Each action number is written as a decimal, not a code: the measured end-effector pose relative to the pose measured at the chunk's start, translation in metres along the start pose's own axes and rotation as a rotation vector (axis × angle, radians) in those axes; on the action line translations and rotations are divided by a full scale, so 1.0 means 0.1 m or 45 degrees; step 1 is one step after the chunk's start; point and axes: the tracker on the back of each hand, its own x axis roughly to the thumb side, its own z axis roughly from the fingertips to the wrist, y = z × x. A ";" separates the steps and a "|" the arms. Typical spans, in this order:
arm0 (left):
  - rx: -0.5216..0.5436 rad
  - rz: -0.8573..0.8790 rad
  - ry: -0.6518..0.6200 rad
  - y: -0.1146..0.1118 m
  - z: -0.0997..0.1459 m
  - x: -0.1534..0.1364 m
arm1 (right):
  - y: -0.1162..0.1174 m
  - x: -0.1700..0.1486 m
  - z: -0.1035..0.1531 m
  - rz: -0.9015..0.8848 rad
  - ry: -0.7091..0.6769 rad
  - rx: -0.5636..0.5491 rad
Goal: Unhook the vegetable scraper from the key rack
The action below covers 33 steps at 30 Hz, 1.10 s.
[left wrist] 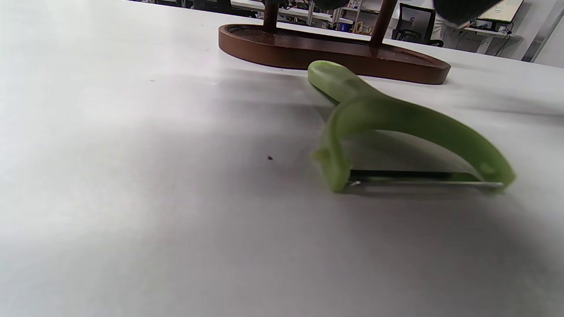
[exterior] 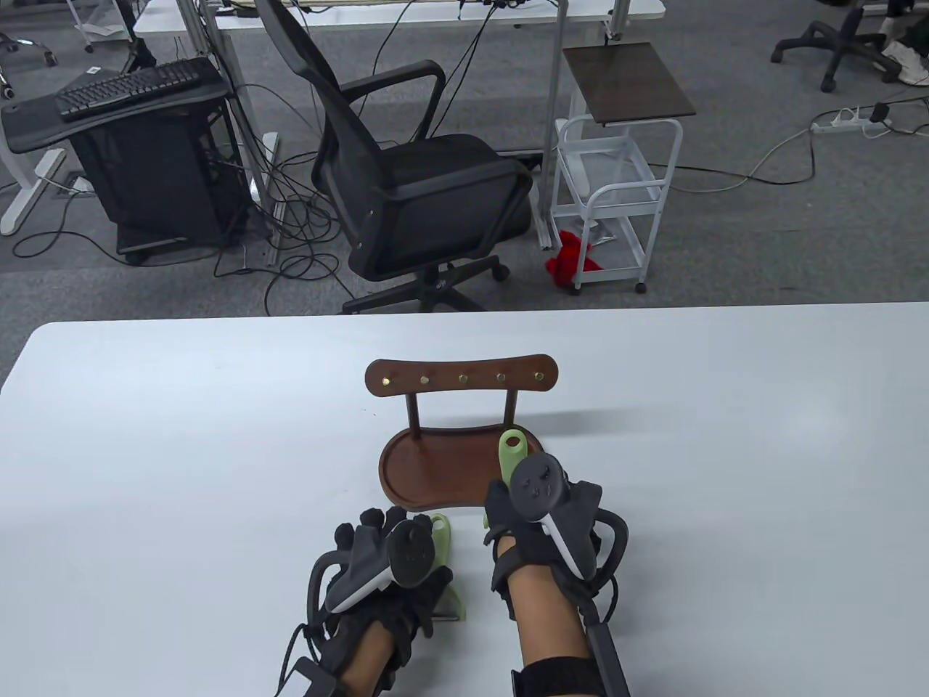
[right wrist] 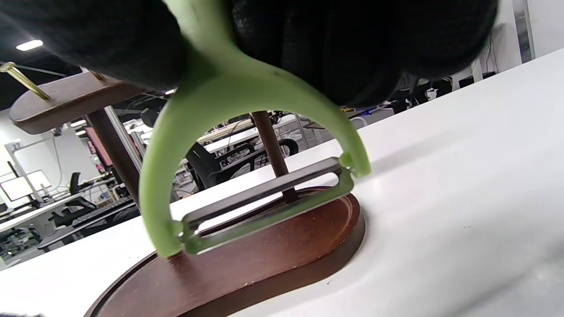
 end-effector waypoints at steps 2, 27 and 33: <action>-0.003 -0.004 0.001 -0.01 0.00 -0.01 | 0.02 -0.06 0.05 0.014 -0.001 0.019; 0.003 -0.035 -0.007 -0.10 -0.07 0.06 | 0.59 -0.25 0.28 0.209 -0.167 0.208; -0.011 -0.039 -0.002 -0.11 -0.08 0.05 | 0.80 -0.31 0.28 0.213 -0.136 0.290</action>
